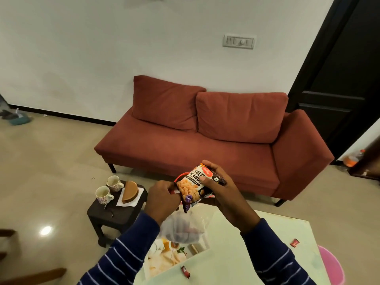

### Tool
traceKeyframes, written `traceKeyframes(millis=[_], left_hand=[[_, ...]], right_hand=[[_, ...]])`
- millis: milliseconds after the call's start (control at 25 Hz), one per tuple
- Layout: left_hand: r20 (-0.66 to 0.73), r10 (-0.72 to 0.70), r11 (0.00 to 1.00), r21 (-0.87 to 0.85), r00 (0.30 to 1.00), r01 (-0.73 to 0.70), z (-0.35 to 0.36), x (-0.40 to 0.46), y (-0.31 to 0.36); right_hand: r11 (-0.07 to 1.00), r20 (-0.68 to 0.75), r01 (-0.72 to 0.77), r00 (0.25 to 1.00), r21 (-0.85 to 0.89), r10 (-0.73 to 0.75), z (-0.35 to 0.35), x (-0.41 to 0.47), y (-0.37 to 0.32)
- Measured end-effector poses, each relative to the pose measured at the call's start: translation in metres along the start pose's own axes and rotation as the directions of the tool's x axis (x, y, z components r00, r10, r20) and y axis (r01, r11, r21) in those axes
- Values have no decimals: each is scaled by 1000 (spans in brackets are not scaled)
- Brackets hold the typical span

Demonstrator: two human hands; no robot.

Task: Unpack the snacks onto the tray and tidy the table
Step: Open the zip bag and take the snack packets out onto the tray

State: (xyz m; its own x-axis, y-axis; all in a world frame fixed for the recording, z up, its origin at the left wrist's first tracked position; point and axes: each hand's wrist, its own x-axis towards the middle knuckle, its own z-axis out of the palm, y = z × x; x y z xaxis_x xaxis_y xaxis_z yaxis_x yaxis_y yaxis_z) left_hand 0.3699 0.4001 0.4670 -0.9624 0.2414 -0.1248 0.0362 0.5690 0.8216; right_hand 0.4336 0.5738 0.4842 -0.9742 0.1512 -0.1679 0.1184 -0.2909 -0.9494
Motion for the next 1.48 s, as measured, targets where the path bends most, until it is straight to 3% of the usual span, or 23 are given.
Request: traceKeyframes(millis=[200, 400, 680, 800, 920, 960, 1080, 1200, 1400, 1480], left_hand=[[-97, 61, 978, 204, 993, -40, -11, 9, -32], [-73, -7, 955, 295, 997, 28, -32, 9, -82], [-83, -84, 888, 446, 993, 113, -12, 26, -148], [-47, -42, 853, 519, 998, 61, 11, 37, -186], [-68, -300, 816, 498, 951, 293, 25, 47, -229], [-48, -328, 821, 480, 943, 310, 31, 50, -245], [80, -326, 850, 460, 942, 255, 45, 57, -284], [142, -350, 832, 501, 926, 237, 57, 55, -325], [171, -281, 877, 445, 944, 181, 83, 64, -345], [196, -242, 887, 443, 950, 135, 92, 72, -335]], right_hand=[[990, -181, -36, 982, 135, 61, -16, 24, 18], [979, -265, -149, 947, 138, 181, -44, 57, 60], [923, -341, -363, 857, 130, 386, -85, 128, 209], [893, -423, -418, 789, 163, 447, -107, 156, 293], [862, -480, -475, 722, 179, 498, -125, 181, 371], [852, -500, -494, 701, 175, 509, -131, 190, 398], [831, -582, -541, 636, 131, 506, -147, 210, 467], [822, -571, -564, 650, 79, 501, -158, 227, 507], [825, -594, -565, 658, 16, 463, -162, 253, 531], [800, -670, -580, 656, -155, 347, -156, 253, 524]])
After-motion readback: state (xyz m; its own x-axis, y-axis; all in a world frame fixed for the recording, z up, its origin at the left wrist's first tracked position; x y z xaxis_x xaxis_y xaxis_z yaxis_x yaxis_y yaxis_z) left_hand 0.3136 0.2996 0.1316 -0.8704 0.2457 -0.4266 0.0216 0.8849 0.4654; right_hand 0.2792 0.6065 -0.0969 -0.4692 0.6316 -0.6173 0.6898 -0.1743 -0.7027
